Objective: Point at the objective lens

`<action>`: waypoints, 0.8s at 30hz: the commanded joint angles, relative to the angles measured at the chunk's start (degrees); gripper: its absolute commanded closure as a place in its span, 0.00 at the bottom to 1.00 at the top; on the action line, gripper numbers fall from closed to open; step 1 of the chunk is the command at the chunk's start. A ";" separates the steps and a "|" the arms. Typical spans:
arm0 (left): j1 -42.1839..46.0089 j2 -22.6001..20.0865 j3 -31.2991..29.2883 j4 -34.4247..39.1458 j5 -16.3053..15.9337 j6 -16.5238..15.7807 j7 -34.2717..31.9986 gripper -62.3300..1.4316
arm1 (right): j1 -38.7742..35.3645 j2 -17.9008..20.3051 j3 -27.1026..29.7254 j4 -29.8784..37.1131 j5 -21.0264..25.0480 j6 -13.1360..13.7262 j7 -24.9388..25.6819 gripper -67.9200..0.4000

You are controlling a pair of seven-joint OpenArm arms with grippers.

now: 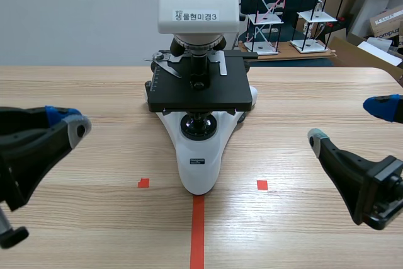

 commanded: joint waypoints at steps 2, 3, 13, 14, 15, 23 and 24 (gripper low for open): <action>-4.20 0.11 2.51 -1.09 -0.07 -0.13 -0.76 0.89 | -0.11 -0.02 0.31 0.48 0.72 -0.22 1.22 0.19; -5.68 0.11 3.41 -1.79 0.13 -0.11 -0.68 0.89 | -0.11 -0.02 0.31 0.48 0.72 -0.22 1.25 0.19; -19.34 0.13 12.79 -8.17 0.13 -0.09 1.88 0.91 | -0.11 -0.02 0.31 0.48 0.72 -0.22 1.25 0.19; -20.52 0.13 13.60 -8.57 0.28 -0.09 1.95 0.91 | -0.11 -0.02 0.31 0.48 0.72 -0.22 1.25 0.19; -21.59 0.15 14.36 -8.81 0.94 -0.07 2.21 0.91 | -0.11 -0.02 0.31 0.48 0.72 -0.22 1.25 0.19; -28.63 1.51 19.21 -10.91 3.13 -0.04 2.45 0.91 | -0.11 -0.02 0.31 0.48 0.72 -0.22 1.25 0.19; -29.51 1.75 19.76 -11.13 3.15 -0.04 2.51 0.91 | -0.11 -0.02 0.31 0.48 0.72 -0.22 1.25 0.19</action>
